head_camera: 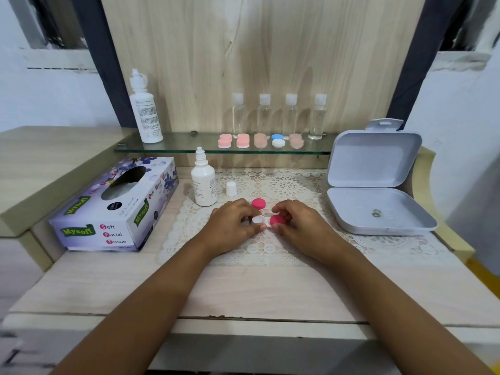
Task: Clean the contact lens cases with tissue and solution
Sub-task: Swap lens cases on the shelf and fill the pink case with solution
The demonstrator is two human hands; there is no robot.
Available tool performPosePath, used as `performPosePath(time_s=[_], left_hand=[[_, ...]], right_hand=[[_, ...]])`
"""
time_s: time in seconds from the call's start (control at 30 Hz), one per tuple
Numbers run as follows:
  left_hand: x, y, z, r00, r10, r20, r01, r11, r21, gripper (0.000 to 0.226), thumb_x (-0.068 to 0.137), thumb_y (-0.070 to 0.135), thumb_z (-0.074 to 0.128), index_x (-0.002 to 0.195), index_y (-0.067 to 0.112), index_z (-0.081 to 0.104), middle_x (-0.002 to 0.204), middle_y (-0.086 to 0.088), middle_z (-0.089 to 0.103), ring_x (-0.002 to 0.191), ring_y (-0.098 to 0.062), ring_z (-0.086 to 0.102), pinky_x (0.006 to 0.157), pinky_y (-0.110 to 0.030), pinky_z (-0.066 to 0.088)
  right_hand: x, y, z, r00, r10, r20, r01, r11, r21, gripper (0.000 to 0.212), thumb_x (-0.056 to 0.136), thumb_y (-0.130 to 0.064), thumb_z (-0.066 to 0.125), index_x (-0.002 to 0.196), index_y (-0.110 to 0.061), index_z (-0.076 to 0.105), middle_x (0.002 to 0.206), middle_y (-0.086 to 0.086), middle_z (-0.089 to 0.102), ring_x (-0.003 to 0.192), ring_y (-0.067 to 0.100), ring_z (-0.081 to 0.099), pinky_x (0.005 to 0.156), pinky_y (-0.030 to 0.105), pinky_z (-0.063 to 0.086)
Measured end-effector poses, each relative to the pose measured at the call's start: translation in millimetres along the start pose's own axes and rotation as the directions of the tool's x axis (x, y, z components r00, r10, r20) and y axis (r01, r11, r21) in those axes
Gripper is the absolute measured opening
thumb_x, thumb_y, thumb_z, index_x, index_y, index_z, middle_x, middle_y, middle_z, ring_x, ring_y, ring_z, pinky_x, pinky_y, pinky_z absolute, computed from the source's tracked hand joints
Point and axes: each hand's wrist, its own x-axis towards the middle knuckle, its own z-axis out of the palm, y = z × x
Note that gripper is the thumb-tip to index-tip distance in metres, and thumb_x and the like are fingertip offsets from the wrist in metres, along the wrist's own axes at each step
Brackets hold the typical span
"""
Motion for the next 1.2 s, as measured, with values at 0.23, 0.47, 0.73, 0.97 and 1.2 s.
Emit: performPosePath(time_s=[0.23, 0.47, 0.73, 0.97, 1.2], left_hand=[[0, -1, 0, 1.0, 0.0, -0.003, 0.0, 1.0, 0.001, 0.029, 0.08, 0.036, 0.07, 0.102, 0.017, 0.07, 0.101, 0.003, 0.061, 0.098, -0.017, 0.056, 0.089, -0.046, 0.044], [0, -2, 0, 1.0, 0.004, 0.001, -0.004, 1.0, 0.002, 0.029, 0.08, 0.035, 0.07, 0.103, 0.016, 0.07, 0.101, 0.002, 0.062, 0.096, -0.017, 0.056, 0.087, -0.046, 0.045], [1, -2, 0, 1.0, 0.003, 0.003, -0.003, 1.0, 0.004, 0.029, 0.081, 0.035, 0.07, 0.104, 0.017, 0.07, 0.102, 0.003, 0.062, 0.097, -0.016, 0.056, 0.088, -0.045, 0.045], [1, -1, 0, 1.0, 0.004, 0.007, -0.004, 1.0, 0.016, 0.03, 0.081, 0.035, 0.07, 0.105, 0.018, 0.07, 0.099, 0.007, 0.059, 0.099, -0.016, 0.056, 0.089, -0.044, 0.044], [1, -2, 1, 1.0, -0.017, 0.013, 0.016, 1.0, 0.015, 0.029, 0.081, 0.036, 0.069, 0.104, 0.019, 0.07, 0.102, 0.003, 0.061, 0.098, -0.017, 0.056, 0.089, -0.044, 0.044]], right_hand=[[0, 0, -7, 0.998, -0.024, 0.06, 0.021, 0.998, 0.054, 0.026, 0.089, -0.011, 0.058, 0.114, -0.014, 0.059, 0.113, 0.004, 0.06, 0.1, 0.013, 0.054, 0.078, 0.011, 0.034], [2, -2, -9, 0.999, 0.01, 0.049, -0.01, 1.0, -0.012, 0.039, 0.082, -0.026, 0.069, 0.117, -0.017, 0.055, 0.1, -0.003, 0.05, 0.086, 0.007, 0.047, 0.068, -0.002, 0.032], [0, 0, -15, 0.993, 0.023, 0.116, -0.031, 0.998, 0.063, 0.045, 0.083, -0.02, 0.067, 0.125, -0.024, 0.052, 0.115, -0.002, 0.056, 0.1, 0.008, 0.053, 0.077, 0.004, 0.037], [2, 2, -14, 0.996, 0.048, 0.08, -0.058, 0.991, 0.124, 0.032, 0.08, -0.019, 0.071, 0.11, -0.021, 0.058, 0.099, -0.005, 0.062, 0.093, 0.011, 0.057, 0.07, 0.003, 0.039], [10, 2, -19, 0.995, 0.093, -0.022, -0.083, 0.956, 0.282, 0.014, 0.082, -0.018, 0.068, 0.092, -0.021, 0.059, 0.089, -0.01, 0.063, 0.085, 0.008, 0.061, 0.071, 0.014, 0.047]])
